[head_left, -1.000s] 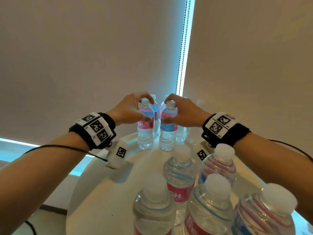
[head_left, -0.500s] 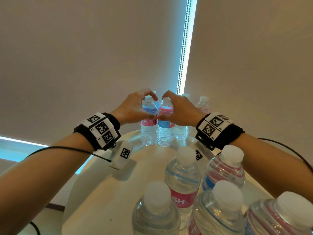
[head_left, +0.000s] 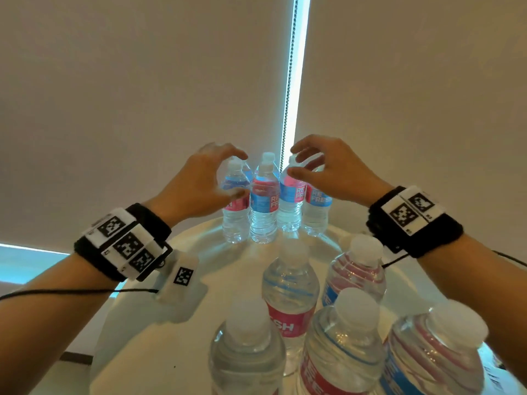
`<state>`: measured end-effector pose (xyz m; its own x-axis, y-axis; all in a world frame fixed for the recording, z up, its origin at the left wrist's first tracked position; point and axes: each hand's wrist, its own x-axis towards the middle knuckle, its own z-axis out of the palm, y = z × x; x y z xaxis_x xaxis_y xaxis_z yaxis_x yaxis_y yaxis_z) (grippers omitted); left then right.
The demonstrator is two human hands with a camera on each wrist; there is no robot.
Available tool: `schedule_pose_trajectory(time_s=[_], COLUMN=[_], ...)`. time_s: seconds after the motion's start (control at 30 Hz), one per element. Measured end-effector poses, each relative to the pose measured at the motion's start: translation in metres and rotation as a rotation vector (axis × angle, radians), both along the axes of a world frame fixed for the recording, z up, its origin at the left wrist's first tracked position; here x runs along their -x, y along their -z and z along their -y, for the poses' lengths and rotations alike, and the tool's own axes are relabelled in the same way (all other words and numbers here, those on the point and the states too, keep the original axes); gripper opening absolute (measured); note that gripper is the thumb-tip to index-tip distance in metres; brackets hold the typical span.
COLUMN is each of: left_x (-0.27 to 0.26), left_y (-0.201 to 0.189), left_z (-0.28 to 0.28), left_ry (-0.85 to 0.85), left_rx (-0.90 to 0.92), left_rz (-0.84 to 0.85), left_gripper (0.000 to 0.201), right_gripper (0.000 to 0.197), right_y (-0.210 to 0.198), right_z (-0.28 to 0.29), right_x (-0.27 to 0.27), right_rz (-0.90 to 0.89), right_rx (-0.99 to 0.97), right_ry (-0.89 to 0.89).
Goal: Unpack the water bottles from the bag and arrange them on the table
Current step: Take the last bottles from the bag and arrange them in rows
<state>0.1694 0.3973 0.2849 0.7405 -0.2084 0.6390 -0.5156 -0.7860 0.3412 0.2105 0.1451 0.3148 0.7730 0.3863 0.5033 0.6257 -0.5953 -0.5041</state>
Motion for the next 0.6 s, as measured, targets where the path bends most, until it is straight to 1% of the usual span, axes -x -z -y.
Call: schedule_pose_trajectory(time_s=[0.03, 0.07, 0.1, 0.17, 0.23, 0.3, 0.33, 0.43, 0.53, 0.6], left_x=[0.011, 0.022, 0.033, 0.052, 0.064, 0.068, 0.068, 0.068, 0.069, 0.071], left_y=[-0.002, -0.005, -0.006, -0.003, 0.005, 0.017, 0.022, 0.031, 0.034, 0.036], left_z=[0.002, 0.004, 0.006, 0.007, 0.009, 0.013, 0.015, 0.017, 0.022, 0.029], left_ry=[0.058, 0.154, 0.279, 0.523, 0.677, 0.741, 0.76, 0.805, 0.852, 0.847], left_rx=[0.06, 0.139, 0.214, 0.303, 0.293, 0.234, 0.201, 0.16, 0.104, 0.105], left_rz=[-0.032, -0.121, -0.249, -0.488, -0.642, -0.725, -0.75, -0.832, -0.867, -0.857], left_gripper=[0.053, 0.049, 0.047, 0.048, 0.053, 0.058, 0.06, 0.066, 0.078, 0.081], right_gripper=[0.026, 0.018, 0.013, 0.016, 0.024, 0.024, 0.028, 0.048, 0.06, 0.071], right_y=[-0.003, -0.006, -0.006, -0.002, 0.007, 0.02, 0.026, 0.042, 0.048, 0.048], right_z=[0.012, 0.025, 0.037, 0.059, 0.079, 0.095, 0.102, 0.113, 0.111, 0.106], right_x=[0.008, 0.016, 0.026, 0.046, 0.064, 0.075, 0.08, 0.09, 0.102, 0.108], right_rz=[-0.021, -0.055, -0.098, -0.2, -0.307, -0.387, -0.42, -0.539, -0.579, -0.584], right_rx=[-0.071, -0.133, -0.179, -0.222, -0.229, -0.195, -0.176, -0.153, -0.116, -0.057], right_ry=[-0.047, -0.097, -0.146, -0.231, -0.299, -0.334, -0.353, -0.417, -0.465, -0.508])
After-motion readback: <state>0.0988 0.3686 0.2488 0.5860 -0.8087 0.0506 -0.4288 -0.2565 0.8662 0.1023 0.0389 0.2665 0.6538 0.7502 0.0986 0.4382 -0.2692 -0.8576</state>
